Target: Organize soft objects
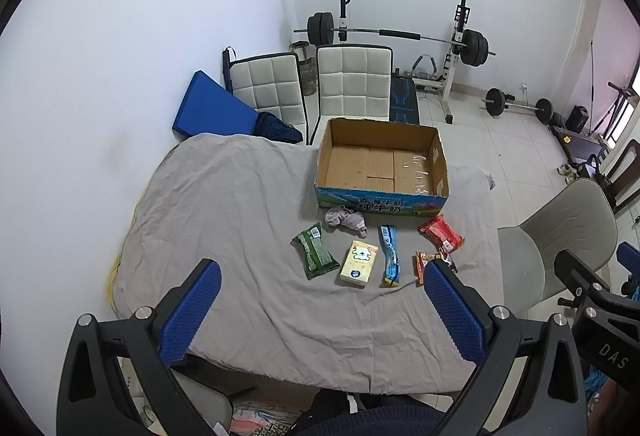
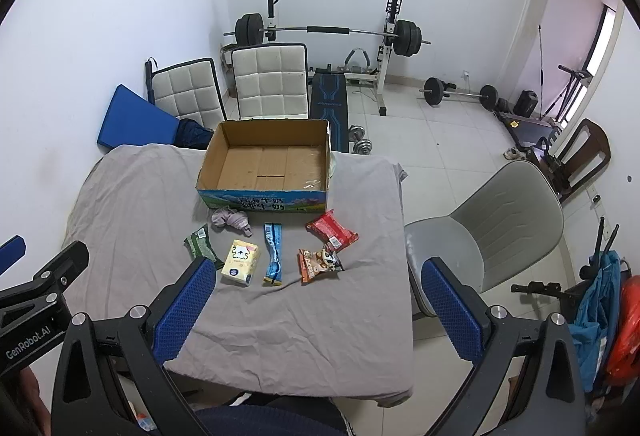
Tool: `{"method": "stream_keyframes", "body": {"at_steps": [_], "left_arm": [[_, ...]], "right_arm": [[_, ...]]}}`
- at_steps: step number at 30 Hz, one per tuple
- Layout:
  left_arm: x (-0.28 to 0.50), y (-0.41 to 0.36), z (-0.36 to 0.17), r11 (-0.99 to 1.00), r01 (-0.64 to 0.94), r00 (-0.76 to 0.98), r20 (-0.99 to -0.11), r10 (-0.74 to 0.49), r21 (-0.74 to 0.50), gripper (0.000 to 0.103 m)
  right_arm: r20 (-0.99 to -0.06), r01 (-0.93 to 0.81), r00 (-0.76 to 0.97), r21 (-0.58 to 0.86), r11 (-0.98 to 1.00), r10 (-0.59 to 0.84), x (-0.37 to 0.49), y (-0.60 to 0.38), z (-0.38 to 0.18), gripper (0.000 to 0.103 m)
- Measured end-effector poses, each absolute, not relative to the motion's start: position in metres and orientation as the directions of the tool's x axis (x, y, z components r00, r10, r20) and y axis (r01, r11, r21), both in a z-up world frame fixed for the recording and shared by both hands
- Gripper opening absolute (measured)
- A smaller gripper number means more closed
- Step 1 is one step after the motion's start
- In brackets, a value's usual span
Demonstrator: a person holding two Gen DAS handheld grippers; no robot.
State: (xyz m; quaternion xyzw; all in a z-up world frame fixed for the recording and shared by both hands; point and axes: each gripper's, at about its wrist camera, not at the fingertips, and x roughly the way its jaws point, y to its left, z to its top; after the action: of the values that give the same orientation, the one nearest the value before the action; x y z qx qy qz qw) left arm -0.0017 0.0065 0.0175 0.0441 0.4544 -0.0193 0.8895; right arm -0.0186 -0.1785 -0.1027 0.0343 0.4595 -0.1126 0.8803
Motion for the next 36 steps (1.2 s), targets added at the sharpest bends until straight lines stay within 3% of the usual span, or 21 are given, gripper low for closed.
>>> {"method": "stream_keyframes", "body": {"at_steps": [21, 28, 36], "left_arm": [[-0.001, -0.006, 0.015, 0.995, 0.082, 0.6, -0.8, -0.003, 0.058, 0.103], [0.064, -0.013, -0.037, 0.997, 0.057, 0.539, -0.842, 0.02, 0.06, 0.103], [0.147, -0.018, -0.181, 0.999, 0.048, 0.241, -0.97, 0.013, 0.025, 0.103]], "right_arm": [[-0.843, 0.239, 0.525, 0.012, 0.971, -0.119, -0.003, -0.202, -0.119, 0.103], [-0.935, 0.297, 0.348, 0.043, 0.954, -0.066, 0.059, -0.26, -0.215, 0.103], [-0.998, 0.342, 0.055, 0.032, 0.939, 0.014, 0.142, -0.303, -0.386, 0.103]]}}
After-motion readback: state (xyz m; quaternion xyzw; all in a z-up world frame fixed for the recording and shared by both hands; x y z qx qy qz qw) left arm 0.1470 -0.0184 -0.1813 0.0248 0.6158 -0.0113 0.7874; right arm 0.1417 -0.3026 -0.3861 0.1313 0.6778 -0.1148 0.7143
